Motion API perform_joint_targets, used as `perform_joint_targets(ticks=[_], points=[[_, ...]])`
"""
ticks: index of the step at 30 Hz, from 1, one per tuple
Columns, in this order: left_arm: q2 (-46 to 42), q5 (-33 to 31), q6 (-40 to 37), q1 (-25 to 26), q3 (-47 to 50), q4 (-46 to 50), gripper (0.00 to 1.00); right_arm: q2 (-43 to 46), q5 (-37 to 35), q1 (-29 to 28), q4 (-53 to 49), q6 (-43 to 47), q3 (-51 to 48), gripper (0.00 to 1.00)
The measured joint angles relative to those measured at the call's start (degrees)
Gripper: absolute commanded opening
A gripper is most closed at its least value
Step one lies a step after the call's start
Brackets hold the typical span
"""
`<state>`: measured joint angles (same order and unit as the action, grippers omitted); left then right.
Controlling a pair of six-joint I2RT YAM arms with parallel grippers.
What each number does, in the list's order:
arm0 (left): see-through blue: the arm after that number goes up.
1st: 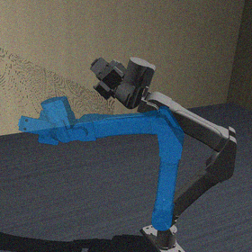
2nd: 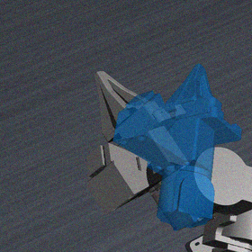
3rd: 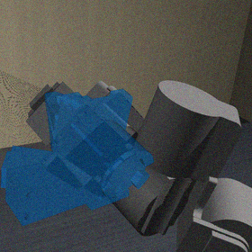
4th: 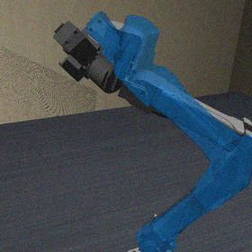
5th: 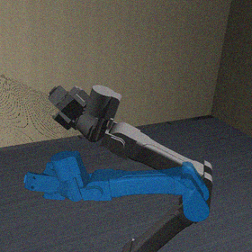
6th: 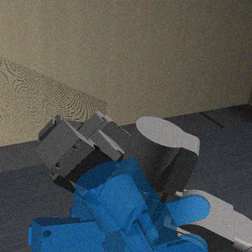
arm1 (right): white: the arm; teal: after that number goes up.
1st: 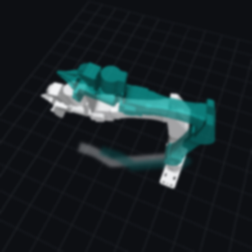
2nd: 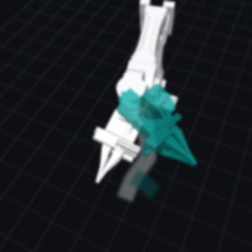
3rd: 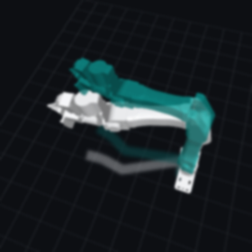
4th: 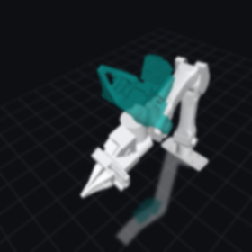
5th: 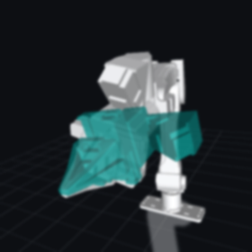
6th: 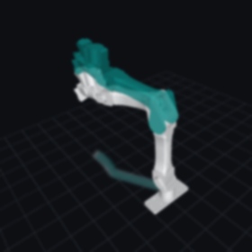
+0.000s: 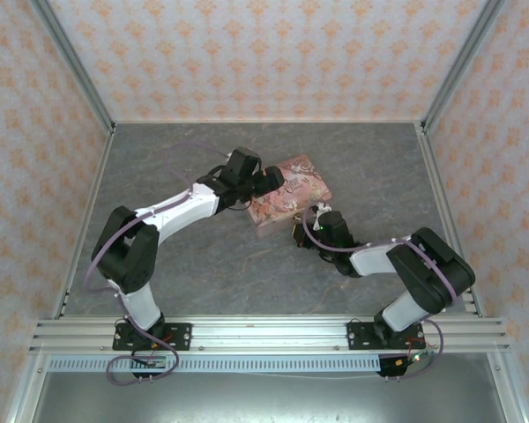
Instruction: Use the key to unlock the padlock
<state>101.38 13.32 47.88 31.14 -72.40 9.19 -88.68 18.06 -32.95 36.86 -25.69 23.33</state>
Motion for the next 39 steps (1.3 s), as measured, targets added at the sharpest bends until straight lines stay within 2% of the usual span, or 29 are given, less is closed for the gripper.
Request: perform_joint_targets(ticks=[3,14,21,30,36,39], points=[[0.2,-0.02,0.0,0.0,0.0,0.02,0.86,0.46,0.22,0.0,0.0,0.31,-0.52,0.19],[1.05,-0.09,0.0,0.0,-0.22,0.0,0.86,1.92,1.51,1.44,0.39,0.39,-1.62,0.2],[1.05,-0.09,0.0,0.0,-0.22,0.0,0.86,1.99,3.21,1.88,1.36,0.39,-1.99,0.31],[1.05,-0.09,0.0,0.0,-0.22,0.0,0.86,-0.2,5.99,2.21,5.07,-0.5,-2.03,0.3],[1.05,-0.09,0.0,0.0,-0.22,0.0,0.86,-3.17,10.1,6.49,11.19,-2.8,-2.89,0.32],[1.05,-0.09,0.0,0.0,-0.22,-0.02,0.86,-4.2,13.51,8.83,14.01,-3.45,-3.72,0.38]])
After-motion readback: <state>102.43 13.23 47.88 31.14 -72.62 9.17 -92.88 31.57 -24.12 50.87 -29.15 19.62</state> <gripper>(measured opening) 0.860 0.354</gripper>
